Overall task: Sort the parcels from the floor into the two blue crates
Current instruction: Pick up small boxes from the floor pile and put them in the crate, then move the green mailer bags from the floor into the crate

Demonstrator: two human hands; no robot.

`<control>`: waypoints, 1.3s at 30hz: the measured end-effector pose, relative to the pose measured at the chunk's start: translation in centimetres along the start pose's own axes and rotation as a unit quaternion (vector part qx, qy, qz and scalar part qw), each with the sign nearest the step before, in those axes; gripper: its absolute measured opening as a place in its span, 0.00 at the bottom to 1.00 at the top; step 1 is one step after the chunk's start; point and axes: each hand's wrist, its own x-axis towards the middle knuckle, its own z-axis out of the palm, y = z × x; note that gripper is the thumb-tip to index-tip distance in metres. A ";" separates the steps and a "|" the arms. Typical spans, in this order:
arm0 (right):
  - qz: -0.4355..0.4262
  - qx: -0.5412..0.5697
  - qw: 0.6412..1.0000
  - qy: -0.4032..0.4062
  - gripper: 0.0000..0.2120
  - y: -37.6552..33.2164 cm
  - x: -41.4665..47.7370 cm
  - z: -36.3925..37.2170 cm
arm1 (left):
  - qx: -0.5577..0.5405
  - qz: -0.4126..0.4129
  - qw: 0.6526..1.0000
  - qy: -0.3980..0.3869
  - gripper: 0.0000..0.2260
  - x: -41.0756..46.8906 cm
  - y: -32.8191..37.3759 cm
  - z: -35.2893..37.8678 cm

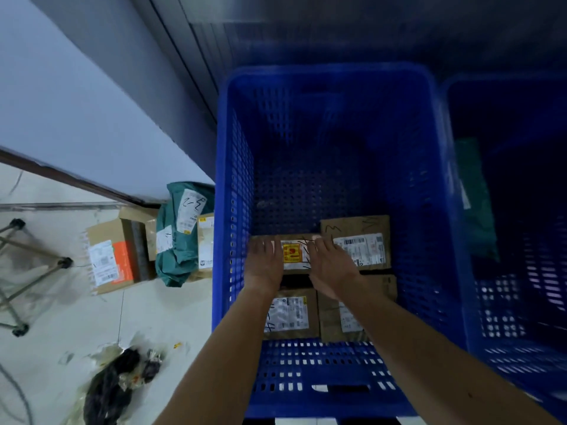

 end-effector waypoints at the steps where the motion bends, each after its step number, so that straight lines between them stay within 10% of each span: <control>1: 0.007 0.007 1.000 -0.010 0.26 -0.3 -1.1 -0.7 | -0.007 0.009 1.000 0.003 0.41 -1.2 0.1 -0.3; 23: 0.129 0.162 0.978 -0.016 0.17 -11.5 -18.0 -14.7 | -0.146 0.107 0.977 0.113 0.25 -20.5 -7.4 -7.4; 39: -0.004 0.113 0.986 0.122 0.12 -20.6 -16.9 -13.5 | -0.346 -0.084 0.926 0.122 0.22 -28.7 -16.2 1.5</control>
